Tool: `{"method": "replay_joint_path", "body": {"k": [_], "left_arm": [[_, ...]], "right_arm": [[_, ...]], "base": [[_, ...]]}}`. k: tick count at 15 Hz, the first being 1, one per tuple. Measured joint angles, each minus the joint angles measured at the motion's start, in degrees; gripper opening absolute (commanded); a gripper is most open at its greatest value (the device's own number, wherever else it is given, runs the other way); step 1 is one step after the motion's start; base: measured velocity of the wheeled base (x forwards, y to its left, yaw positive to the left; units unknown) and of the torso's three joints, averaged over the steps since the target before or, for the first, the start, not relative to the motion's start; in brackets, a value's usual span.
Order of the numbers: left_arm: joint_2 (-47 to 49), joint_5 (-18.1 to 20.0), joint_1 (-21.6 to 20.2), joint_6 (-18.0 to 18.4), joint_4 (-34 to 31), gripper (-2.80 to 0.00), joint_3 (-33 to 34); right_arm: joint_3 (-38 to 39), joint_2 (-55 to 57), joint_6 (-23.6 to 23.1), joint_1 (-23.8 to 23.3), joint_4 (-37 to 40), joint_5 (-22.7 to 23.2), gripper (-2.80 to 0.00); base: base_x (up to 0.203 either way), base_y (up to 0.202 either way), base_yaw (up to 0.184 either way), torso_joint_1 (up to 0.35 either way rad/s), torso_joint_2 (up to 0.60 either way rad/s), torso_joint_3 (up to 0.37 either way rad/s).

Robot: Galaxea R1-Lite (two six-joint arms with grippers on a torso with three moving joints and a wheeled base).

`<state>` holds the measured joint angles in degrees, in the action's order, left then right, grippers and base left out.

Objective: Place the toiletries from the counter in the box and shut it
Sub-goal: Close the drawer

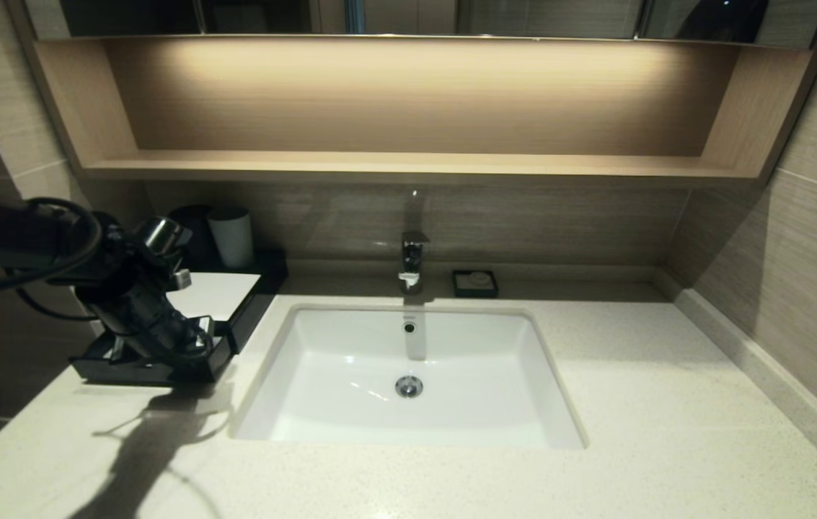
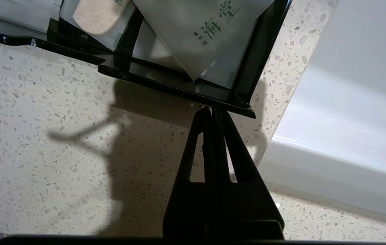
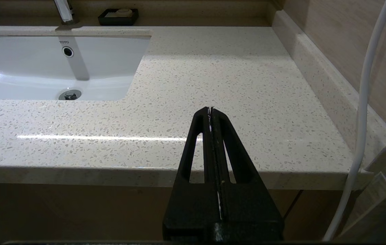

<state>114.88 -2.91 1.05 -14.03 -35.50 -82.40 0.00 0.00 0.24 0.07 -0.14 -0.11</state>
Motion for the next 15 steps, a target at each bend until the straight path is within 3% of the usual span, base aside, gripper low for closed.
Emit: {"method": "replay_joint_path", "body": {"k": [15], "left_arm": [[5.9,-1.9,0.1,-0.6,0.1,-2.80,-7.2]], "right_arm": [[0.0,0.0,0.0,0.0,0.0,0.0,-2.80]], "base": [[0.000,0.000,0.000,0.000,0.00,0.000]]}}
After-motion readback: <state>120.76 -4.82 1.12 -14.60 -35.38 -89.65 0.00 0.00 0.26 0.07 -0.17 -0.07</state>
